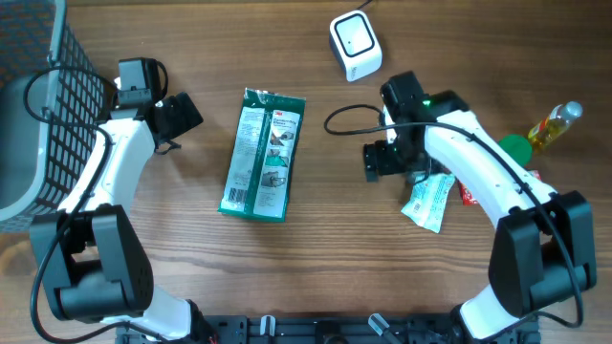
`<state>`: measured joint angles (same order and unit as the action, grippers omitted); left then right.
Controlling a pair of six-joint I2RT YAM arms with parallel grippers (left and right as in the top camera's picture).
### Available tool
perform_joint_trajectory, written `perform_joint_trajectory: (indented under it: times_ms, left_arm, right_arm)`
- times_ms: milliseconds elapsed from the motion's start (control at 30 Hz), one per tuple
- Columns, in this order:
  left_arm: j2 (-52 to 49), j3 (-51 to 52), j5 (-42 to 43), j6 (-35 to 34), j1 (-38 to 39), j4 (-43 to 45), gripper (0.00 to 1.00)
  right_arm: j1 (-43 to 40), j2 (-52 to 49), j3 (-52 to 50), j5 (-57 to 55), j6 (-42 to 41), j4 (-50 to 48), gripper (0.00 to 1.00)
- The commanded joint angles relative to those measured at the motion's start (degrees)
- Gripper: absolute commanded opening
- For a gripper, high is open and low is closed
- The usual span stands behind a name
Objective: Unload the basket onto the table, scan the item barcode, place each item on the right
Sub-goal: 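Carry the wipes pack away from the scanner toward the right side, then lower the wipes pack at right and open the right gripper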
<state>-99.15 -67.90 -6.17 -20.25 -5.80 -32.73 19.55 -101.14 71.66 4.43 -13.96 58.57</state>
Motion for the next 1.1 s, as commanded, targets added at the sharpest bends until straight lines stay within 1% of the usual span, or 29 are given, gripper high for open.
perform_joint_trajectory:
  times_ms: [0,67,167,267,300,333,367,400,433,467,500,567,700,833,1067]
  left_arm:
    - [-0.2,-0.5,-0.3,0.1,-0.3,0.2,1.0]
    - [-0.2,-0.5,-0.3,0.1,-0.3,0.2,1.0]
    - [-0.2,-0.5,-0.3,0.1,-0.3,0.2,1.0]
    - [-0.2,-0.5,-0.3,0.1,-0.3,0.2,1.0]
    - [-0.2,-0.5,-0.3,0.1,-0.3,0.2,1.0]
    - [-0.2,-0.5,-0.3,0.1,-0.3,0.2,1.0]
    - [-0.2,-0.5,-0.3,0.1,-0.3,0.2,1.0]
    - [-0.2,-0.5,-0.3,0.1,-0.3,0.2,1.0]
    - [-0.2,-0.5,-0.3,0.1,-0.3,0.2,1.0]
    - [-0.2,-0.5,-0.3,0.1,-0.3,0.2,1.0]
    - [-0.2,-0.5,-0.3,0.1,-0.3,0.2,1.0]
    - [-0.2,-0.5,-0.3,0.1,-0.3,0.2,1.0]
    - [-0.2,-0.5,-0.3,0.1,-0.3,0.2,1.0]
    - [-0.2,-0.5,-0.3,0.1,-0.3,0.2,1.0]
    - [-0.2,-0.5,-0.3,0.1,-0.3,0.2,1.0]
  right_arm:
    - [-0.2,-0.6,-6.0,-1.6,-11.9,-2.9,0.7]
    - [-0.2,-0.6,-9.5,-6.4,-14.7,-4.4,0.69]
    - [-0.3,-0.6,-12.3,-12.9,-14.8,-3.6,0.7]
    - [-2.0,-0.6,-12.8,-20.7,-17.2,-0.4,0.75]
    - [-2.8,-0.6,-12.8,-21.3,-17.3,-0.2,0.75]
    - [-3.4,-0.6,-12.8,-20.9,-17.3,-0.5,0.76]
    - [-3.9,-0.6,-12.8,-18.6,-17.0,-1.0,0.82]
    - [-4.0,-0.6,-12.8,-15.8,-15.4,-1.7,0.89]
    - [-4.0,-0.6,-12.8,-13.3,-13.7,-2.3,0.94]
    - [-4.0,-0.6,-12.8,-10.8,-12.3,-2.7,0.96]
    - [-4.0,-0.6,-12.7,-10.3,-12.8,-2.7,1.0]
    - [-3.5,0.3,-12.6,-10.3,-14.5,-3.1,1.0]
    - [-1.1,4.7,-10.6,-7.5,-14.5,-4.7,1.0]
    - [-0.3,7.6,-10.1,1.1,-14.6,-14.8,0.99]
    - [-0.3,7.6,-10.2,1.2,-14.6,-25.0,1.0]
